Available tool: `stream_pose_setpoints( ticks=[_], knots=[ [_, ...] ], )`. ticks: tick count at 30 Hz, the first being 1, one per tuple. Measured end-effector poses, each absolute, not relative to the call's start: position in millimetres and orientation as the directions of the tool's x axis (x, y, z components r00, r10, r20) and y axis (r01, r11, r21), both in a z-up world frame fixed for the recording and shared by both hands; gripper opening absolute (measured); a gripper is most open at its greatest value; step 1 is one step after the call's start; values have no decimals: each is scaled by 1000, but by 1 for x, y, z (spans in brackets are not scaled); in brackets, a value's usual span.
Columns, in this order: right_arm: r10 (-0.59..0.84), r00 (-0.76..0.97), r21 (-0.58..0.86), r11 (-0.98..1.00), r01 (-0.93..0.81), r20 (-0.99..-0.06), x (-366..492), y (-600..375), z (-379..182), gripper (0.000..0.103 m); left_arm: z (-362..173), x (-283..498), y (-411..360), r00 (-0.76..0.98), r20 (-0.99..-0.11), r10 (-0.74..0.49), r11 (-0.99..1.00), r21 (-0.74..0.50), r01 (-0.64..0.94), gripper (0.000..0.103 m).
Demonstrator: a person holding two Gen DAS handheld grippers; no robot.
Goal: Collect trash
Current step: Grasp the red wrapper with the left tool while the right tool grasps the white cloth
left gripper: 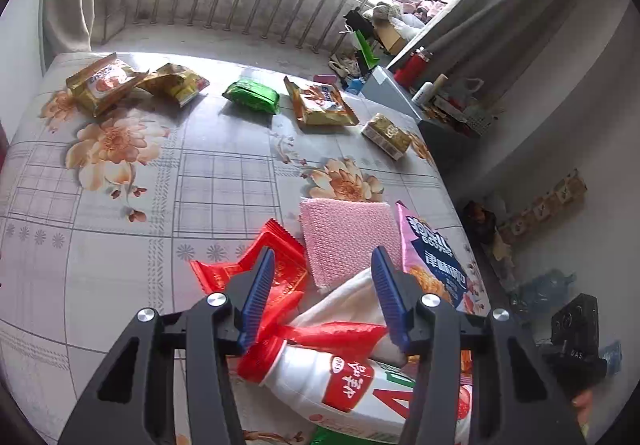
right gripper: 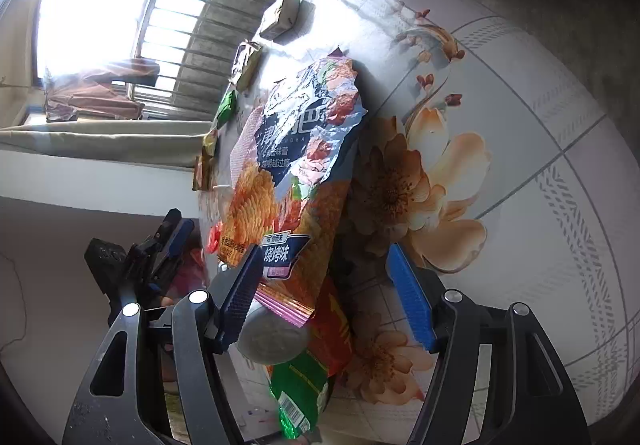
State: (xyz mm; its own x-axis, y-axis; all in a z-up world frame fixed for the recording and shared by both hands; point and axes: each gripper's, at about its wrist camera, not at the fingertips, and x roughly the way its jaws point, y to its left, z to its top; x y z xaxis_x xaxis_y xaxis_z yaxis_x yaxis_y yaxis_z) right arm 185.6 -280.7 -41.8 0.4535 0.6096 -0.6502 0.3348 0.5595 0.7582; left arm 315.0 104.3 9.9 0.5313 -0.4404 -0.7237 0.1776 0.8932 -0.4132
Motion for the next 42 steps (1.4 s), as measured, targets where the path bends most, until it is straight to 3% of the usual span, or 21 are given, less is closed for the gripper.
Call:
stream_pose_setpoints(
  ticks=[4,7,10,15,23,29,37,42],
  knots=[
    [615,455,764,547,341,-644,184,-287,-45,63,-10,326,131,519,-779,-353,917,-398,26,49],
    [624,453,771,535,346,-637,184,-289,-48,63,-34,333,144,432,-799,-419,876,-480,-39,49],
    [640,449,782,519,345,-623,185,-289,-51,63,-55,334,156,364,-761,-537,778,-613,-135,49],
    [635,453,779,537,324,-626,195,-288,-44,63,-64,331,171,359,-695,-622,665,-712,-225,49],
    [596,495,766,576,285,-632,192,-294,-30,64,-68,320,183,355,-674,-648,602,-739,-304,52],
    [616,505,738,671,67,-605,215,-271,16,60,-64,314,171,344,-693,-633,647,-718,-257,51],
    [625,407,600,773,-206,-666,268,-193,52,52,-65,309,180,389,-682,-619,642,-725,-250,15],
    [609,310,535,792,-295,-730,291,-151,41,46,-59,305,183,430,-670,-604,647,-728,-226,8]
  ],
)
